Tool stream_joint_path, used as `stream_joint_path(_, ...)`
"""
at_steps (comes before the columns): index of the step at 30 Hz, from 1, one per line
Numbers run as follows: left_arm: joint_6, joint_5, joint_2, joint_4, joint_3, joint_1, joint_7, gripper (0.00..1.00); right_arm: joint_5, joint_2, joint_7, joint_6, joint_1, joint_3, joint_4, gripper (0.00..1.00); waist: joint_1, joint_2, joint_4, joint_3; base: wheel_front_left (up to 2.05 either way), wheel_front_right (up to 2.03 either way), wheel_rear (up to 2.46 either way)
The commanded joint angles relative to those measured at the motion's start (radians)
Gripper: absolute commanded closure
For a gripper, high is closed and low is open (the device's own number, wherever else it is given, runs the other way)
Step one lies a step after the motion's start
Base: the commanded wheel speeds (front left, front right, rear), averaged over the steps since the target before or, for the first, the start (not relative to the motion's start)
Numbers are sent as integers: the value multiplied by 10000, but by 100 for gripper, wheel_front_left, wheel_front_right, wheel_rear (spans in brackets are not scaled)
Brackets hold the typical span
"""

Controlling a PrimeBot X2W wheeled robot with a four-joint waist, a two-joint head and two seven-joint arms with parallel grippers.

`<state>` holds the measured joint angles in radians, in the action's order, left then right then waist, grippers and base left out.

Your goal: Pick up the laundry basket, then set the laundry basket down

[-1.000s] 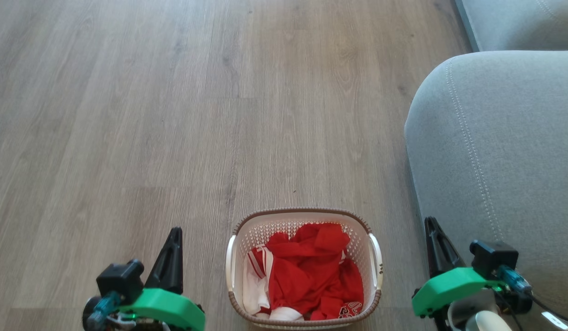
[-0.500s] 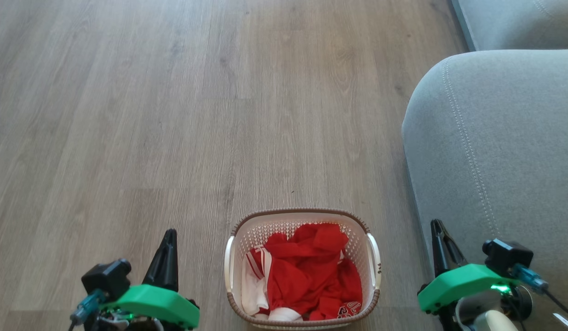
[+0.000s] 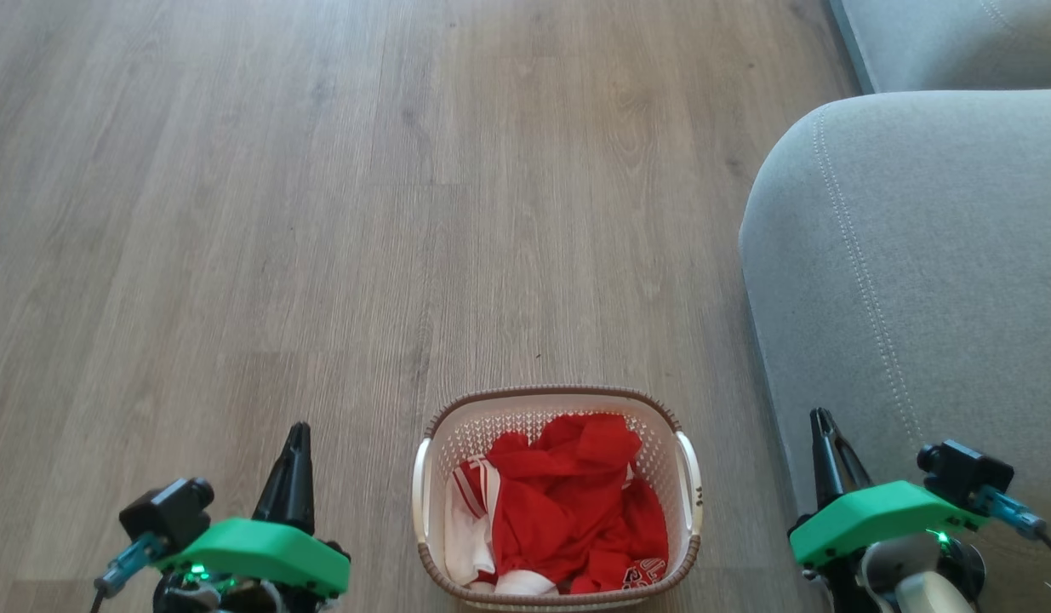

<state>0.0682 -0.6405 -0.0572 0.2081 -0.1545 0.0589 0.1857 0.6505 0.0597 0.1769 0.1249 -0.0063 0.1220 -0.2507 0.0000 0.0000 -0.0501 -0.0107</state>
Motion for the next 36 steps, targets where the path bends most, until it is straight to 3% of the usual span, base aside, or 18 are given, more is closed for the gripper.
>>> stream_joint_path(1, 68, -302, -112, -292, 183, -590, -77, 100, 310, 123, -62, 15, -494, -81, 269, 100, 0, 0, 8, 1, 0, 0, 0)
stream_joint_path(36, 280, -4015, -178, -61, 944, -979, -1030, 100, 3979, 172, -991, 31, -676, -762, 201, 100, 0, 0, 195, 29, 0, 0, 0)
